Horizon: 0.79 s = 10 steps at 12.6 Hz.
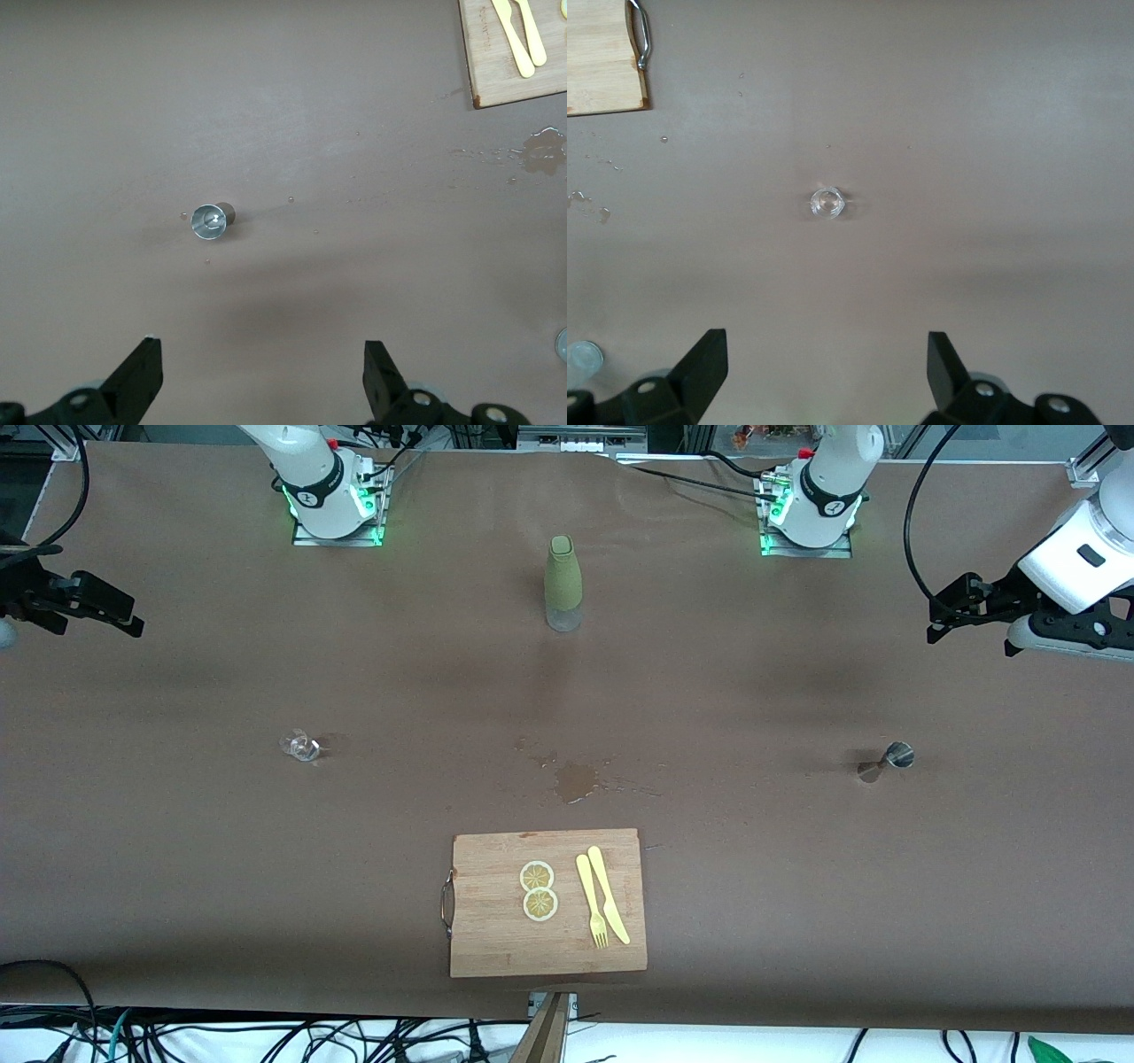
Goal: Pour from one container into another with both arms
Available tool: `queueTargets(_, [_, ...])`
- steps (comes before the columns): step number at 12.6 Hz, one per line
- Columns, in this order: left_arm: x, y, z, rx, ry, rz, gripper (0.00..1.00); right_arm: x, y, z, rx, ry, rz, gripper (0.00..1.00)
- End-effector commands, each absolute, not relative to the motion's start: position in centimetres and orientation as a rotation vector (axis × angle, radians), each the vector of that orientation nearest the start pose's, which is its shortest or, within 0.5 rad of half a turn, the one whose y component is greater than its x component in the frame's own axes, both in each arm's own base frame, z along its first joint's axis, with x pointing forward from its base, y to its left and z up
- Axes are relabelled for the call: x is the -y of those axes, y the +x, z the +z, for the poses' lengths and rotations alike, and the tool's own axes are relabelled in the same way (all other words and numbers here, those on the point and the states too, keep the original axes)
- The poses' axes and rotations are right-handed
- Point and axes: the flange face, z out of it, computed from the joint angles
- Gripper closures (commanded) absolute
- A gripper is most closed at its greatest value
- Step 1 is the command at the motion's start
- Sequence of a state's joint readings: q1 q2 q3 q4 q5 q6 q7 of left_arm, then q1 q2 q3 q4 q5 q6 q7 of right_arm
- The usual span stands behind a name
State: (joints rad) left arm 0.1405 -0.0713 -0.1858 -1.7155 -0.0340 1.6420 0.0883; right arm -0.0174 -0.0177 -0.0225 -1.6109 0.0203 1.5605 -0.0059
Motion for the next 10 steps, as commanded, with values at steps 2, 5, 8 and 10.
queueTargets(2, [2.3, 52.8, 60.7, -0.209, -3.126, 0.022, 0.00, 2.1, 54.4, 61.5, -0.038, -3.121, 0.052, 0.00])
queueTargets(5, [1.5, 52.8, 60.9, -0.252, -3.126, 0.027, 0.00, 2.1, 54.4, 61.5, -0.038, -3.120, 0.054, 0.00])
queueTargets(8, [-0.2, 53.5, 60.5, -0.343, -3.128, -0.009, 0.00, 2.1, 54.7, 60.9, -0.039, -3.119, 0.071, 0.00])
queueTargets(10, [-3.0, 54.4, 59.6, -0.458, -3.120, -0.037, 0.00, 2.1, 55.1, 60.3, -0.015, -3.118, 0.087, 0.00])
